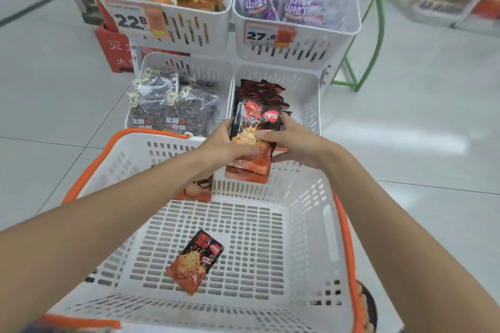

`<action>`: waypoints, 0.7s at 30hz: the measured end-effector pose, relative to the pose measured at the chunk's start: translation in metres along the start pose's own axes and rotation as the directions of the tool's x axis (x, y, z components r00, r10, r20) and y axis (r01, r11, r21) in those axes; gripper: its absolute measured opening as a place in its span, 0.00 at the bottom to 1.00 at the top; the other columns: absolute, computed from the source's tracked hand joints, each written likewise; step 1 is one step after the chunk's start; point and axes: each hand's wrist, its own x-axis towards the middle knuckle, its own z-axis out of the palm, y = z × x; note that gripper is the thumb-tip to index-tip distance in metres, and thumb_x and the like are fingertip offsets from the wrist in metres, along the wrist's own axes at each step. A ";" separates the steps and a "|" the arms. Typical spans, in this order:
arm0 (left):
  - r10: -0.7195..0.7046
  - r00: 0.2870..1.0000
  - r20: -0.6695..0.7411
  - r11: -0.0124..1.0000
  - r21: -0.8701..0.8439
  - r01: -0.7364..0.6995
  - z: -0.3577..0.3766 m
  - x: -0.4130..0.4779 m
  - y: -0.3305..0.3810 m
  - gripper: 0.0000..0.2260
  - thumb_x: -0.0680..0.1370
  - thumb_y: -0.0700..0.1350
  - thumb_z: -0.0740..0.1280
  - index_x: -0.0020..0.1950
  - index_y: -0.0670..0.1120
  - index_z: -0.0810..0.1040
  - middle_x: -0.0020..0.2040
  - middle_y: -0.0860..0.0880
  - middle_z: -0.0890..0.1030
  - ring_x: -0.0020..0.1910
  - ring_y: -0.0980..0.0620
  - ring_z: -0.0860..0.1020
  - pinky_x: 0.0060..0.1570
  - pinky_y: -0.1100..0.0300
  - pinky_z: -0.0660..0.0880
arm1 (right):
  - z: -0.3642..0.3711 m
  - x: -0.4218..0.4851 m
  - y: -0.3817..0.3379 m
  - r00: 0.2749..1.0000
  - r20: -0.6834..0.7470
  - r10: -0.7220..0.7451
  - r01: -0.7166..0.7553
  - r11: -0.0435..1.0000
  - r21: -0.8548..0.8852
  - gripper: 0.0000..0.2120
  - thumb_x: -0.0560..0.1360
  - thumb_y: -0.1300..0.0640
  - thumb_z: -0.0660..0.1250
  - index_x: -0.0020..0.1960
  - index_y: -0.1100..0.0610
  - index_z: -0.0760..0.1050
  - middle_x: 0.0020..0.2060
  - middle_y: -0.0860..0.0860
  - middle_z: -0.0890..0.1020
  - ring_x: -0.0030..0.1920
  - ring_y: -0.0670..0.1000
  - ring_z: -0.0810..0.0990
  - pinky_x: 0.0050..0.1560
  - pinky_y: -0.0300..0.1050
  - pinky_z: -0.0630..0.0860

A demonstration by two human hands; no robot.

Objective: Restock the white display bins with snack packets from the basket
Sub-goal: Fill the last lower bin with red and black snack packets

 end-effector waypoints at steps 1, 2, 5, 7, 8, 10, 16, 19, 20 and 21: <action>0.028 0.999 -0.016 0.998 -0.049 -0.029 0.005 0.008 0.004 0.37 0.71 0.42 0.77 0.74 0.50 0.61 0.62 0.51 0.77 0.53 0.52 0.80 0.50 0.59 0.78 | -0.004 0.000 -0.006 1.000 0.025 -0.004 0.002 0.998 0.064 0.23 0.76 0.56 0.70 0.69 0.52 0.66 0.59 0.54 0.80 0.55 0.54 0.82 0.56 0.55 0.79; 0.065 0.998 -0.024 0.995 -0.072 -0.066 0.010 0.016 0.009 0.32 0.72 0.41 0.77 0.69 0.52 0.63 0.57 0.52 0.79 0.52 0.54 0.81 0.49 0.60 0.78 | -0.009 0.002 -0.011 0.999 -0.001 -0.042 0.042 0.996 0.080 0.21 0.78 0.57 0.68 0.68 0.55 0.67 0.58 0.55 0.81 0.53 0.54 0.83 0.56 0.55 0.80; 0.126 0.988 0.085 0.991 -0.060 -0.121 0.020 0.039 0.019 0.30 0.73 0.45 0.75 0.67 0.54 0.61 0.56 0.53 0.80 0.52 0.55 0.81 0.44 0.61 0.79 | -0.023 0.009 -0.020 0.976 -0.155 -0.152 0.156 0.988 0.018 0.18 0.79 0.63 0.65 0.67 0.58 0.67 0.58 0.60 0.80 0.52 0.55 0.80 0.54 0.53 0.79; 0.123 0.977 0.174 0.992 -0.025 -0.120 0.021 0.059 0.023 0.36 0.71 0.48 0.77 0.71 0.54 0.59 0.61 0.51 0.79 0.57 0.51 0.81 0.51 0.54 0.80 | -0.037 0.012 -0.020 0.974 -0.165 -0.153 0.157 0.988 0.010 0.19 0.78 0.65 0.65 0.67 0.58 0.67 0.57 0.60 0.80 0.54 0.56 0.81 0.55 0.53 0.79; 0.133 0.971 0.199 0.990 0.024 -0.141 0.022 0.067 0.027 0.37 0.70 0.48 0.78 0.72 0.54 0.59 0.62 0.51 0.79 0.58 0.51 0.80 0.56 0.53 0.79 | -0.047 0.012 -0.020 0.976 -0.164 -0.142 0.150 0.988 0.040 0.19 0.77 0.66 0.66 0.65 0.58 0.67 0.56 0.59 0.80 0.53 0.55 0.81 0.54 0.52 0.80; 0.195 0.954 0.226 0.963 0.140 -0.230 0.025 0.085 0.038 0.37 0.71 0.47 0.78 0.73 0.54 0.60 0.62 0.54 0.78 0.57 0.56 0.80 0.58 0.57 0.77 | -0.072 0.013 -0.023 0.969 -0.204 -0.141 0.161 0.983 0.084 0.21 0.73 0.68 0.70 0.62 0.57 0.69 0.54 0.57 0.80 0.51 0.54 0.83 0.53 0.50 0.81; 0.314 0.881 0.354 0.744 0.484 -0.460 0.055 0.144 0.064 0.34 0.68 0.50 0.80 0.67 0.48 0.65 0.56 0.52 0.77 0.53 0.55 0.78 0.48 0.63 0.76 | -0.145 0.035 -0.034 0.993 -0.063 -0.102 0.072 0.930 -0.361 0.24 0.66 0.63 0.78 0.59 0.51 0.75 0.49 0.50 0.84 0.49 0.50 0.83 0.48 0.44 0.82; 0.307 0.869 0.389 0.740 0.477 -0.475 0.080 0.170 0.052 0.35 0.67 0.51 0.80 0.66 0.47 0.63 0.56 0.50 0.77 0.53 0.52 0.78 0.52 0.55 0.78 | -0.158 0.056 -0.022 0.997 -0.067 -0.028 -0.015 0.822 -0.569 0.21 0.64 0.59 0.80 0.55 0.55 0.79 0.47 0.53 0.85 0.47 0.53 0.84 0.50 0.51 0.82; 0.313 0.862 0.398 0.738 0.469 -0.484 0.084 0.179 0.043 0.37 0.66 0.53 0.80 0.68 0.48 0.63 0.57 0.50 0.77 0.54 0.51 0.77 0.55 0.52 0.77 | -0.162 0.062 -0.016 0.994 -0.100 -0.053 -0.018 0.800 -0.600 0.19 0.64 0.59 0.80 0.52 0.57 0.80 0.45 0.53 0.85 0.45 0.53 0.84 0.50 0.53 0.82; 0.326 0.853 0.408 0.713 0.487 -0.505 0.085 0.188 0.033 0.41 0.65 0.56 0.80 0.70 0.49 0.62 0.60 0.50 0.76 0.58 0.51 0.76 0.58 0.49 0.75 | -0.166 0.066 -0.008 0.987 -0.140 -0.082 -0.024 0.781 -0.625 0.17 0.64 0.60 0.80 0.50 0.59 0.80 0.43 0.54 0.85 0.43 0.53 0.84 0.48 0.53 0.82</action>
